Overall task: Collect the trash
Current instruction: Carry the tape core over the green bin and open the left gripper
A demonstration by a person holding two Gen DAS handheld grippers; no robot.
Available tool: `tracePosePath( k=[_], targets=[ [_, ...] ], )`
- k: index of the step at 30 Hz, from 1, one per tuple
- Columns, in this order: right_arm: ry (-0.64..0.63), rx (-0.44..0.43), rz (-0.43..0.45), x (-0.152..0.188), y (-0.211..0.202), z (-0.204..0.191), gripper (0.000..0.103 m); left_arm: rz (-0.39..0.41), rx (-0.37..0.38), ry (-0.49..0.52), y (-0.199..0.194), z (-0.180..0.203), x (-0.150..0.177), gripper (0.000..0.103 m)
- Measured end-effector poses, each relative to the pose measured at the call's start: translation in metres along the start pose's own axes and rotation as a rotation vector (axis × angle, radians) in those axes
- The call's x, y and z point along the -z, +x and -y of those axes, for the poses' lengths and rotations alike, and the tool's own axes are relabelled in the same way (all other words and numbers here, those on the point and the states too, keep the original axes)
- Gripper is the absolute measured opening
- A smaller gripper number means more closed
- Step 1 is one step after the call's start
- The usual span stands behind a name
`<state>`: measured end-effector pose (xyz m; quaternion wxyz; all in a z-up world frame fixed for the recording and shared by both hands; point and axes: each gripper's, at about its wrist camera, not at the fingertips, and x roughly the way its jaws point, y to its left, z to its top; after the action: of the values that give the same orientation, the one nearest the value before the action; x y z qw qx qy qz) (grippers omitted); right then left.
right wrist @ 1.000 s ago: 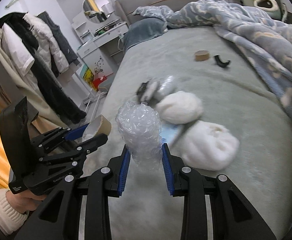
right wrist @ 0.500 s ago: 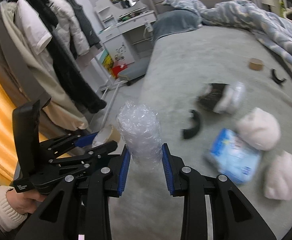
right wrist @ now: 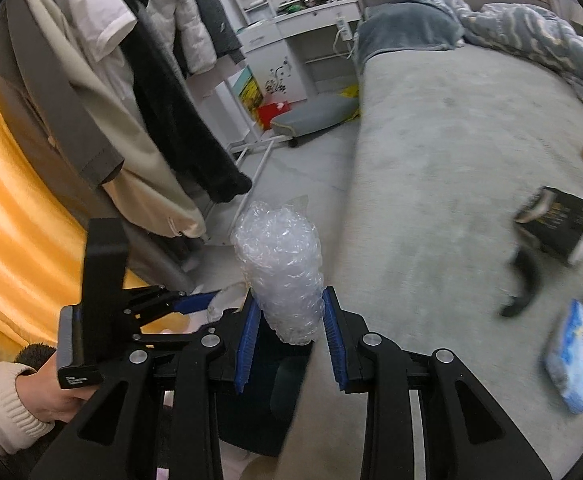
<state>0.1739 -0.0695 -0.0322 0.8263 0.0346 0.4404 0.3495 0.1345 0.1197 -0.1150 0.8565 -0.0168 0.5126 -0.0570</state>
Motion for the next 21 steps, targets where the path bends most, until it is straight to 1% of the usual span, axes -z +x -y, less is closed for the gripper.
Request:
tracePosePath(
  k=[2, 8, 13, 15, 17, 18, 20, 21],
  targets=[
    [-0.01, -0.008, -0.016, 0.0, 0.01, -0.007, 0.032, -0.039, -0.006, -0.013, 0.006, -0.01, 0.004, 0.045],
    [-0.026, -0.017, -0.06, -0.002, 0.035, -0.019, 0.032, -0.15, 0.023, -0.067, 0.02, -0.042, 0.021, 0.045],
    [-0.045, -0.025, -0.098, -0.001, 0.058, -0.033, 0.032, -0.195, 0.023, -0.098, 0.025, -0.06, 0.03, 0.045],
    [-0.053, -0.026, -0.113, 0.0, 0.066, -0.037, 0.032, -0.205, 0.022, -0.103, 0.026, -0.066, 0.031, 0.047],
    [-0.062, -0.028, -0.129, 0.001, 0.074, -0.041, 0.032, -0.208, 0.033, -0.105, 0.025, -0.07, 0.033, 0.055],
    [-0.066, -0.027, -0.136, 0.002, 0.077, -0.043, 0.032, -0.203, 0.037, -0.107, 0.023, -0.071, 0.033, 0.058],
    [-0.075, -0.025, -0.153, 0.004, 0.084, -0.046, 0.032, -0.186, 0.034, -0.106, 0.019, -0.074, 0.033, 0.067],
    [-0.077, -0.024, -0.158, 0.006, 0.087, -0.045, 0.032, -0.174, 0.027, -0.108, 0.017, -0.077, 0.032, 0.069]
  ],
)
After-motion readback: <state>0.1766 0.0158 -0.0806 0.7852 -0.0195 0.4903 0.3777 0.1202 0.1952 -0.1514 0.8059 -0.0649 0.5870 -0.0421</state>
